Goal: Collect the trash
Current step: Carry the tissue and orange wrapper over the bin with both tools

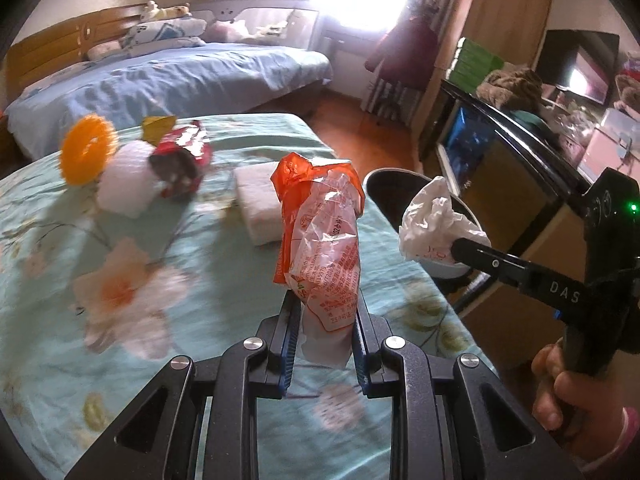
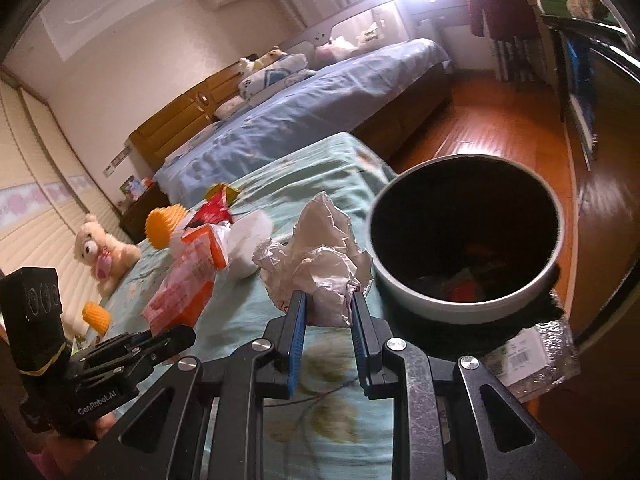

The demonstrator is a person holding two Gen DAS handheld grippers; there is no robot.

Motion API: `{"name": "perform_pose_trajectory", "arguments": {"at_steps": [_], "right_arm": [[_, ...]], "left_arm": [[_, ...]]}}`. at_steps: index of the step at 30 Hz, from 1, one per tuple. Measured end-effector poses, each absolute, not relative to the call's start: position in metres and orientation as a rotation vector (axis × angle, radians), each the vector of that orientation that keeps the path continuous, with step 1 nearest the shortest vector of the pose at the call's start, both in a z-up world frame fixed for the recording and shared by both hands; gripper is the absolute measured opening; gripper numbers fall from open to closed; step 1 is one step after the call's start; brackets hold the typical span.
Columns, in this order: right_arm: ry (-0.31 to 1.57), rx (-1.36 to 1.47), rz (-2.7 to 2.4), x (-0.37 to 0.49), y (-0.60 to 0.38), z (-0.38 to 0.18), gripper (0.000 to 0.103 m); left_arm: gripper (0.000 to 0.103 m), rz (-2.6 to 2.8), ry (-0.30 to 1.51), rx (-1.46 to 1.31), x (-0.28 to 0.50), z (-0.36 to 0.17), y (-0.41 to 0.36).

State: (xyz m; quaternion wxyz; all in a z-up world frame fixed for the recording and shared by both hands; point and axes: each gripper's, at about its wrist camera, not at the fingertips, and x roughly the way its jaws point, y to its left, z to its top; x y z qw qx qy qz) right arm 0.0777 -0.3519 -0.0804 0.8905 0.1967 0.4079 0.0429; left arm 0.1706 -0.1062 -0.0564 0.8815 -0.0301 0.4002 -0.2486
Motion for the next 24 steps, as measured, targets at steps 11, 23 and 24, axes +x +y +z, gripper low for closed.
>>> {"name": "perform_pose_trajectory", "arguments": {"at_steps": [11,23,24], "right_arm": [[0.836,0.418,0.003,0.076,-0.391,-0.079,0.022],[0.839,0.41,-0.065,0.085,-0.426,-0.081,0.022],[0.84,0.41,-0.068,0.086,-0.428,-0.082,0.022]], "left_arm": [[0.023,-0.58,0.847,-0.009,0.201,-0.062,-0.157],[0.023,-0.629,0.858,0.057,0.231,-0.066,-0.208],[0.023,-0.631,0.858,0.062,0.232,-0.066,-0.212]]}}
